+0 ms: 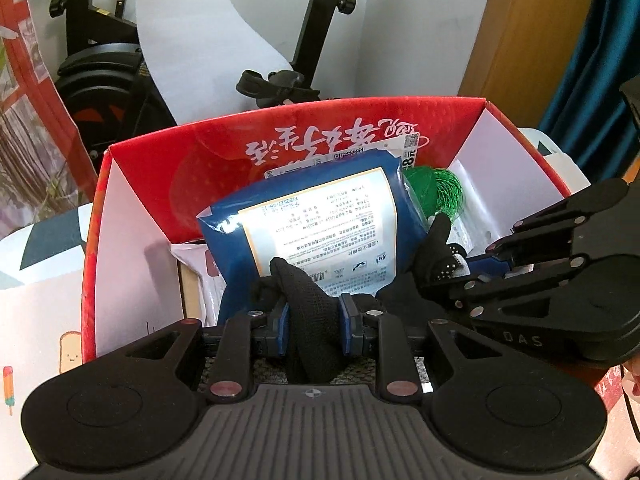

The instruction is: Organize soft objects

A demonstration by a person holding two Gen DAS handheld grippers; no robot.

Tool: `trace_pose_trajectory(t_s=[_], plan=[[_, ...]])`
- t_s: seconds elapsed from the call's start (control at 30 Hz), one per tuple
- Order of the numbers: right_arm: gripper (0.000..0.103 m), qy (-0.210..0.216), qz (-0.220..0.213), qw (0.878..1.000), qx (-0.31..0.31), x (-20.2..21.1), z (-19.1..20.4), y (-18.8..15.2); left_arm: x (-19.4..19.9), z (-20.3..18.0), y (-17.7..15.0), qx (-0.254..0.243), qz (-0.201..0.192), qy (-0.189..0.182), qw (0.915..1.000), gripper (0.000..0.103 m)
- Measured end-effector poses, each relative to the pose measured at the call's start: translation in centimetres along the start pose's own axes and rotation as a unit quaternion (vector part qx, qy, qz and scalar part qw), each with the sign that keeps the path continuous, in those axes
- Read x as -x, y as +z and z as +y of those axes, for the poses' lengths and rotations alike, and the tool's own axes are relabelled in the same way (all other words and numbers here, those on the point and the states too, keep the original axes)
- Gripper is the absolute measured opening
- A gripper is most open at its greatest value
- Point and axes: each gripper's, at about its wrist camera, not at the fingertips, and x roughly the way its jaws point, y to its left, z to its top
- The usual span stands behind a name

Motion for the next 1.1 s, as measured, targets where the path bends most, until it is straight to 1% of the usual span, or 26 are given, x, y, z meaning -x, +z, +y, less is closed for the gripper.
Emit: trace_pose_trajectory(t_s=[0.13,0.17,0.27,0.33,0.4,0.5,0.53,0.57,0.6,0.63,0.67,0.77,0.83,0.87,0.93,1.0,1.03,1.1], plan=[[0.012,0.005,0.014,1.000,-0.011,-0.5,-0.4,0.0,0.1,0.0,0.0,0.004,-0.003,0.000,1.0000,0.027],[0.013,0.004,0.016,1.000,-0.014,-0.6,-0.5,0.0,0.0,0.0,0.0,0.007,-0.006,0.001,1.0000,0.029],[0.014,-0.004,0.018,1.000,-0.019,-0.6,-0.5,0.0,0.2,0.3,-0.2,0.020,-0.014,-0.001,0.9997,0.030],[0.022,-0.014,0.014,1.000,-0.022,-0.5,-0.5,0.0,0.4,0.5,-0.4,0.025,-0.021,-0.002,0.9995,0.034],[0.026,-0.031,0.008,0.999,-0.026,-0.2,-0.4,-0.2,0.7,0.7,-0.5,0.031,-0.026,0.001,0.9992,0.039],[0.039,-0.053,-0.011,0.998,-0.027,0.6,-0.3,-0.5,1.4,0.6,-0.7,0.035,-0.034,0.008,0.9988,0.042],[0.044,-0.056,-0.025,0.998,-0.030,1.0,-0.3,-0.7,1.8,0.6,-0.8,0.036,-0.038,0.008,0.9986,0.043],[0.048,-0.061,-0.037,0.997,-0.033,1.4,-0.3,-0.9,2.2,0.6,-0.9,0.037,-0.041,0.008,0.9984,0.048],[0.057,-0.066,-0.052,0.996,-0.037,1.9,-0.3,-1.1,2.7,0.6,-1.1,0.038,-0.045,0.011,0.9982,0.050],[0.063,-0.067,-0.068,0.995,-0.040,2.5,-0.3,-1.3,3.1,0.6,-1.2,0.038,-0.048,0.015,0.9980,0.051],[0.065,-0.065,-0.080,0.994,-0.040,3.0,-0.2,-1.3,3.5,0.6,-1.2,0.039,-0.053,0.019,0.9977,0.054],[0.072,-0.077,-0.097,0.992,-0.035,4.4,0.2,-1.8,5.1,0.5,-1.5,0.038,-0.070,0.028,0.9964,0.060],[0.083,-0.071,-0.107,0.991,-0.036,5.5,0.3,-2.0,6.3,0.4,-1.7,0.034,-0.083,0.036,0.9953,0.065],[0.086,-0.070,-0.117,0.990,-0.038,6.2,0.2,-2.2,7.0,0.3,-1.7,0.033,-0.091,0.041,0.9945,0.069],[0.095,-0.070,-0.138,0.987,-0.044,7.9,0.1,-2.4,8.4,0.3,-1.9,0.035,-0.108,0.049,0.9923,0.076],[0.098,-0.074,-0.154,0.984,-0.048,9.5,0.1,-2.7,9.8,0.4,-1.9,0.045,-0.128,0.057,0.9892,0.088],[0.101,-0.074,-0.164,0.982,-0.051,10.4,0.1,-2.8,10.6,0.4,-2.0,0.049,-0.139,0.060,0.9873,0.090],[0.102,-0.067,-0.187,0.979,-0.054,12.3,0.3,-3.0,12.2,0.2,-2.0,0.049,-0.158,0.061,0.9843,0.093]])
